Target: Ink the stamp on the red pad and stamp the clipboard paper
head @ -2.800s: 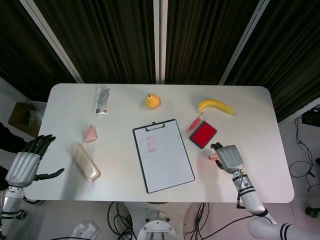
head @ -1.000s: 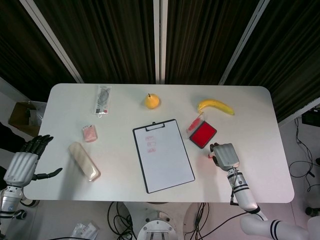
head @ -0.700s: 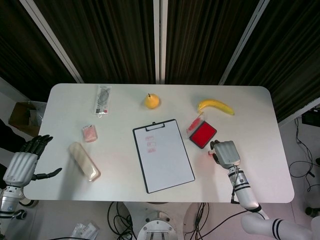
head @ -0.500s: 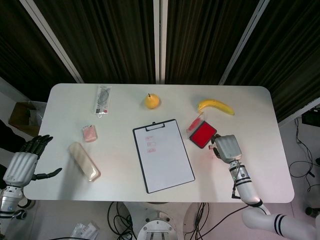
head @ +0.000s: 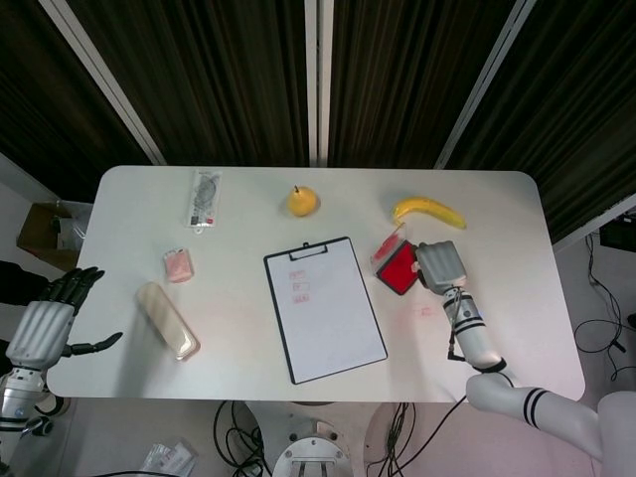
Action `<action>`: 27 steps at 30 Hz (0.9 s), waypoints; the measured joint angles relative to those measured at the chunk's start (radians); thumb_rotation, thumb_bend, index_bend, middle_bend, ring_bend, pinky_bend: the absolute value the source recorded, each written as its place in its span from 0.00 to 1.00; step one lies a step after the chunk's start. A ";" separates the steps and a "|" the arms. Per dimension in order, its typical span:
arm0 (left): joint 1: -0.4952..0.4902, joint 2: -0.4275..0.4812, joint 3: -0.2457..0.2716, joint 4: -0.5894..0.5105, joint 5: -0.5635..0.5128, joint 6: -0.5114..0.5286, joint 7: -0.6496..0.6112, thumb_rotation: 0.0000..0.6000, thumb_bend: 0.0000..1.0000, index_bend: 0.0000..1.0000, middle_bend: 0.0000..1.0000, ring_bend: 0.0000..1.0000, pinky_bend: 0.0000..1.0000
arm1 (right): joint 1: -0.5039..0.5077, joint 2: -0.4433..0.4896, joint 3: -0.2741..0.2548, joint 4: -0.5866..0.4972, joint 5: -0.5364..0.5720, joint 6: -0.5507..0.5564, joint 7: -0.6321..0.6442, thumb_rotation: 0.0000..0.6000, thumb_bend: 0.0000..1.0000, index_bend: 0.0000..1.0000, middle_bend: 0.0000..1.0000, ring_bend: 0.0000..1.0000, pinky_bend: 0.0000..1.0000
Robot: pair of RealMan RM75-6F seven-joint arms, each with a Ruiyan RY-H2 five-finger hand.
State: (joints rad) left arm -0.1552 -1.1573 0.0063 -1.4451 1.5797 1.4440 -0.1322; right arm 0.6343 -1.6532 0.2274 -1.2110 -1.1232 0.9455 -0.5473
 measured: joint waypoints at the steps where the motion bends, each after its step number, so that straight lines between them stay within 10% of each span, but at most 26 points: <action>1: -0.001 0.000 0.000 0.002 -0.001 -0.003 -0.004 0.50 0.11 0.10 0.10 0.09 0.18 | 0.007 -0.013 0.000 0.022 0.001 -0.004 0.009 1.00 0.37 0.61 0.56 0.82 0.90; 27: -0.003 -0.005 0.002 0.020 -0.005 -0.009 -0.016 0.50 0.11 0.10 0.10 0.09 0.19 | 0.056 -0.124 -0.032 0.215 0.012 -0.057 0.097 1.00 0.38 0.64 0.58 0.82 0.90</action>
State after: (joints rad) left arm -0.1585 -1.1623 0.0087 -1.4247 1.5748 1.4347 -0.1484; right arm 0.6907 -1.7771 0.1958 -0.9960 -1.1116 0.8889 -0.4504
